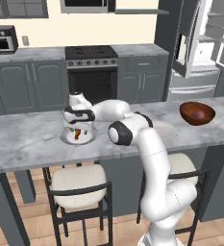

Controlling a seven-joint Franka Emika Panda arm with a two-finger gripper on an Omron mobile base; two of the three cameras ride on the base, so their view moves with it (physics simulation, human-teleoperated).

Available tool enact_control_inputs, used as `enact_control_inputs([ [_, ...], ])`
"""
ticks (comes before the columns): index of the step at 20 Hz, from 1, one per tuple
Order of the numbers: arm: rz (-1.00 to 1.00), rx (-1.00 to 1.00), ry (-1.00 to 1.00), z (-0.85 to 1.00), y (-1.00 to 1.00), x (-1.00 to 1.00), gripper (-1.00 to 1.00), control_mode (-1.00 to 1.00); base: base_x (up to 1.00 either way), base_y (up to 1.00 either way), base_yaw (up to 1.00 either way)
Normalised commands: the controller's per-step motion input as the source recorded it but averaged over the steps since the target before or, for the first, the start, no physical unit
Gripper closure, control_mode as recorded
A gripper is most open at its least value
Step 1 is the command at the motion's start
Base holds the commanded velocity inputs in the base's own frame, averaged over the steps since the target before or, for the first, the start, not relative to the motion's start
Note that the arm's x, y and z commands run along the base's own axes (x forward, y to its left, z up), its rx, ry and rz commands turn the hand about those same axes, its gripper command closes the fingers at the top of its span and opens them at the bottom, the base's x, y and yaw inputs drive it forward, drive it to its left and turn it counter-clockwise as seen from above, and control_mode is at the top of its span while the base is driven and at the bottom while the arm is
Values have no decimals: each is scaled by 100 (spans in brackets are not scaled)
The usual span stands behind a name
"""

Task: Pick the chicken drumstick and onion from their plates and place them in the bowl. Then put the bowl in the fridge.

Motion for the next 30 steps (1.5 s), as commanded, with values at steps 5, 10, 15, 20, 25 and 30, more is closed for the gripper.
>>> enact_control_inputs([
  [5, 2, 1, -5, -5, 8, 10, -100, -100, 0, 0, 0],
  [10, 5, 5, 1, -11, 15, 4, 100, -100, 0, 0, 0],
  [15, 6, 0, 3, -5, -2, 0, 100, -100, 0, 0, 0],
  [20, 8, 0, 0, 16, -20, -26, 100, -100, 0, 0, 0],
  [25, 20, 2, -6, 19, -44, -56, 100, -100, 0, 0, 0],
  [30, 25, 5, -14, 12, -60, -65, 100, -100, 0, 0, 0],
])
